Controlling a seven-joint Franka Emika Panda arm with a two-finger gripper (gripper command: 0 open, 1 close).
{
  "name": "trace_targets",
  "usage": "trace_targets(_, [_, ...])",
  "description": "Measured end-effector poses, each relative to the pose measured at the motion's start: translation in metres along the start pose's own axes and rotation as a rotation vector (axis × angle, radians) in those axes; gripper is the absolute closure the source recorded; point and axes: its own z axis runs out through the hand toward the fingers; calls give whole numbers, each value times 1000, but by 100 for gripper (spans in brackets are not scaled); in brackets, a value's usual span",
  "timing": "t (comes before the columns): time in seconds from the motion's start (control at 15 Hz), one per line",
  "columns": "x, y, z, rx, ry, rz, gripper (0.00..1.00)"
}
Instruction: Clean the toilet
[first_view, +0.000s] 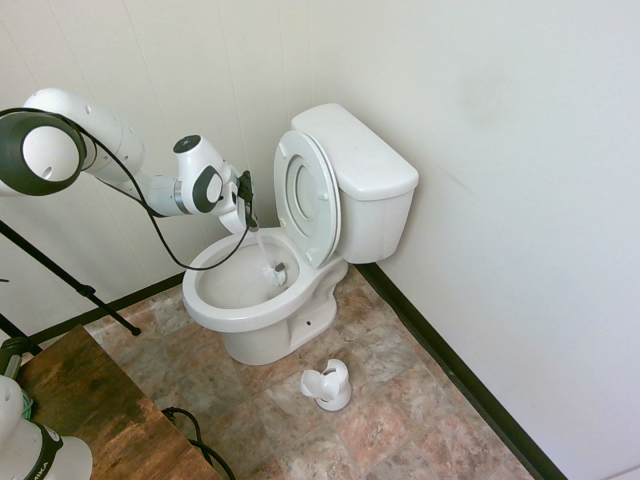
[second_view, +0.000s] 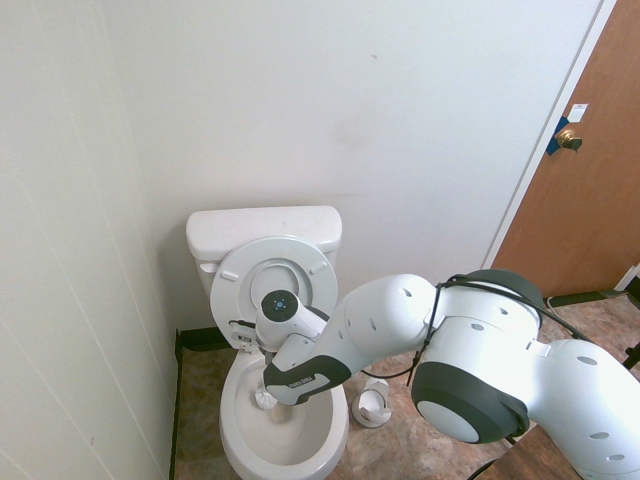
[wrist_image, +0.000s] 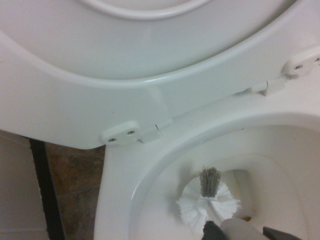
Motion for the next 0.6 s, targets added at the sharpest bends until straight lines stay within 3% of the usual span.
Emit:
trace_targets(0.2, [-11, 0, -15, -12, -13, -20, 100])
trace_targets(0.6, [-2, 12, -93, 12, -4, -60, 100])
